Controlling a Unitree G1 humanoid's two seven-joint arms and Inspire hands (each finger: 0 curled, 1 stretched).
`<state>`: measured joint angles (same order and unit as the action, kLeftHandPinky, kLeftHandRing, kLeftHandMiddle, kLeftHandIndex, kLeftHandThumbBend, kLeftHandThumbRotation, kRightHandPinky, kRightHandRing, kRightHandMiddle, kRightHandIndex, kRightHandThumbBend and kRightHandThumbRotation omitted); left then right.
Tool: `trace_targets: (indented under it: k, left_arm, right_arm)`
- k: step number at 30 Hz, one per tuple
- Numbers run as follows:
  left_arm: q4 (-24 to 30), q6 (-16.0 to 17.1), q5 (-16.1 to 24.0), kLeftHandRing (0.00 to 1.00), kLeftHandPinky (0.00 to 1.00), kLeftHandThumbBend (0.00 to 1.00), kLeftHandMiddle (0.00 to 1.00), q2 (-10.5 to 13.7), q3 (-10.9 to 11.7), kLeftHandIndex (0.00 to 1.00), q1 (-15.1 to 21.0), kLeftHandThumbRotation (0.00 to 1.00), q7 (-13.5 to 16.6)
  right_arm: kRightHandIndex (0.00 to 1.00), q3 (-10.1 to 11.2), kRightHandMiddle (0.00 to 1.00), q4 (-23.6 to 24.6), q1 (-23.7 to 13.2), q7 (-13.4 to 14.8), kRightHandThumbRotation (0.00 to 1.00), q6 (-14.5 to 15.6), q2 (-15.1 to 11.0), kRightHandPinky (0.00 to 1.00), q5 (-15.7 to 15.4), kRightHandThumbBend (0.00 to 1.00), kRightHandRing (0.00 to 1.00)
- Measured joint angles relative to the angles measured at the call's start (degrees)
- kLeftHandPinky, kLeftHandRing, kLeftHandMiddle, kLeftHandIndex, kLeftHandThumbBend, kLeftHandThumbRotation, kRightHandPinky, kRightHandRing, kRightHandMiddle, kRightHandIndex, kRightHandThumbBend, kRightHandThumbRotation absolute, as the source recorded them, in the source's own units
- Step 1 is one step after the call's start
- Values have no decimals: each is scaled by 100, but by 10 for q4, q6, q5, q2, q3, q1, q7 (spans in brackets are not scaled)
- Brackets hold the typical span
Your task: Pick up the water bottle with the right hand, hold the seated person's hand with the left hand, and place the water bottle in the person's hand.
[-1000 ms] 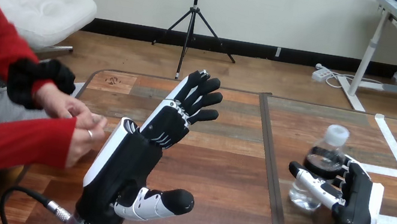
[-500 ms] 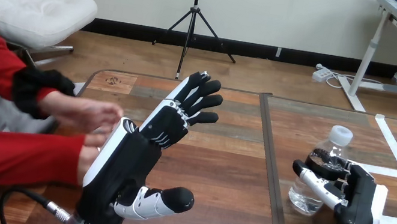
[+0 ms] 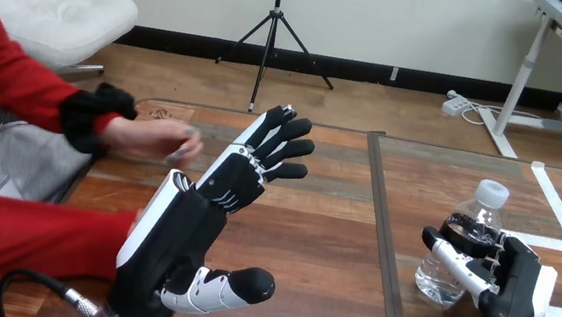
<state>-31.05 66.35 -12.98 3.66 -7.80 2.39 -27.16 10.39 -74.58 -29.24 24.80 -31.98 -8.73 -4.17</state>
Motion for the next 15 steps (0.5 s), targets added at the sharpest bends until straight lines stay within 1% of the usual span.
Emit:
trace_targets:
  k: [15]
  left_arm:
    - [0,0,-1,89,82,89,93,3,-1,96,0,69,-1]
  right_arm:
    - [45,-4,46,0,0,15,0,0,0,38,-5,79,43]
